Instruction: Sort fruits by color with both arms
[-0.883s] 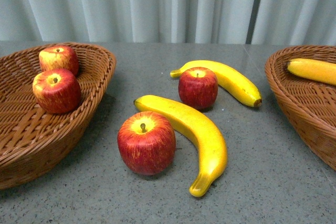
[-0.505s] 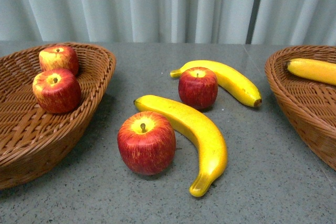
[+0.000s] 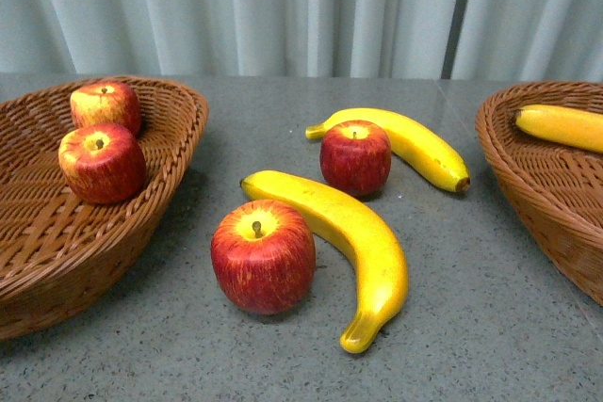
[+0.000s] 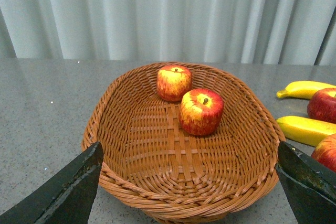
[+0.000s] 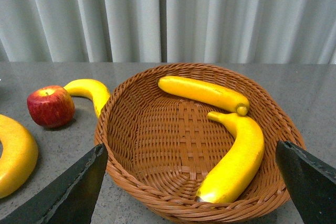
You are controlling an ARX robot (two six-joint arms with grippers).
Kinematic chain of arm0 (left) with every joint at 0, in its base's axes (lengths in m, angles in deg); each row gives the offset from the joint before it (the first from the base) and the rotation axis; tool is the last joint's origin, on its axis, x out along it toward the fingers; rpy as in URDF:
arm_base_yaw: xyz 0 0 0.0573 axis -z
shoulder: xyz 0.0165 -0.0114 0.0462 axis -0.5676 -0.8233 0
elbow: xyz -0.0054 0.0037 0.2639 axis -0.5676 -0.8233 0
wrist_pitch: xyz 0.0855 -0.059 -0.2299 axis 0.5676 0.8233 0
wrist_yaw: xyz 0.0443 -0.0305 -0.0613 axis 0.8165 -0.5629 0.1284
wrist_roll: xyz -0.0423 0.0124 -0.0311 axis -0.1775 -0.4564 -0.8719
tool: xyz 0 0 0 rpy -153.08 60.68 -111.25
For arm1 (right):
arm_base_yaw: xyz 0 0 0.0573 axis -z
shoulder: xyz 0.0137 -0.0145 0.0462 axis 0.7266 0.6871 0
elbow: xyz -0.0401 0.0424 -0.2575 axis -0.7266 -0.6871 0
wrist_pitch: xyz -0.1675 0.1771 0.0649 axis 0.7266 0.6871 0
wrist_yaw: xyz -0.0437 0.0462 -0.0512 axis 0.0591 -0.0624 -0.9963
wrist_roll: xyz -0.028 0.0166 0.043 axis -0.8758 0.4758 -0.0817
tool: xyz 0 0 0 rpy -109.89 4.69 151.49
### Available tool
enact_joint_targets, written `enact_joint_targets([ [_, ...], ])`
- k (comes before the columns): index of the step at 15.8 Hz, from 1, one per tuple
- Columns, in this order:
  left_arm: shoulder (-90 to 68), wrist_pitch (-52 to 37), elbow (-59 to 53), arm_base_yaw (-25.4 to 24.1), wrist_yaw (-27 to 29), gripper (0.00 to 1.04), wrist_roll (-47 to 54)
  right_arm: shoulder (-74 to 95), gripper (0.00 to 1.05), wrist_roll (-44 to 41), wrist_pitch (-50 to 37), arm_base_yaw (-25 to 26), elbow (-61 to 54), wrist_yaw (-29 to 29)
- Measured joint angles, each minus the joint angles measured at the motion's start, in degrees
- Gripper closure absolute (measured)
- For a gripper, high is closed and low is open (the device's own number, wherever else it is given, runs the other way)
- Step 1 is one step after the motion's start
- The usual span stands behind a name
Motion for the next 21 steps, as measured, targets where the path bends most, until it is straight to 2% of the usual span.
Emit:
enact_joint_targets([
  [3,0.0,0.07,0.0,0.0,0.04,0.07,0.0,0.0,0.07,0.0,0.0,0.0,0.0,0.0],
  [4,-6.6,6.6,3.17,5.84,12.61,0.07,-1.46,0.0,0.07,0.0,0.04,0.0,0.0,-0.07],
  [5,-17.46,0.42,7.15,9.11,19.98,0.07,-0.61,0.0,0.07,0.02,-0.04,0.0,0.0,0.13],
  [6,-26.84,-8.13,11.87,8.83,20.65,0.07,1.64,0.0,0.07,0.04,-0.02,0.0,0.0,0.02],
  [8,-42.73,-19.37,20.76,9.42,13.27,0.07,6.01,0.0,0.07,0.04,0.02,0.0,0.0,0.0],
  [10,-62.75,-16.74,32.48,13.94,2.73,0.07,11.26,0.0,0.07,0.04,0.0,0.0,0.0,0.0],
  [11,-70.12,-13.18,36.11,16.15,-0.87,0.07,13.81,0.0,0.07,0.04,0.0,0.0,0.0,-0.02],
  [13,-78.77,-11.5,39.91,18.95,-5.92,0.07,16.26,0.0,0.07,0.04,0.0,0.0,0.0,0.0],
  [14,-81.88,-10.54,41.94,20.41,-7.39,0.07,16.76,0.0,0.07,0.04,0.0,0.0,0.0,-0.02],
  [18,-87.52,-8.98,43.34,26.99,-7.41,0.07,18.47,0.0,0.07,0.04,0.0,0.0,0.0,-0.02],
  [21,-88.32,-8.28,43.34,27.61,-6.01,0.07,18.84,0.0,0.07,0.04,0.0,0.0,0.0,-0.02],
])
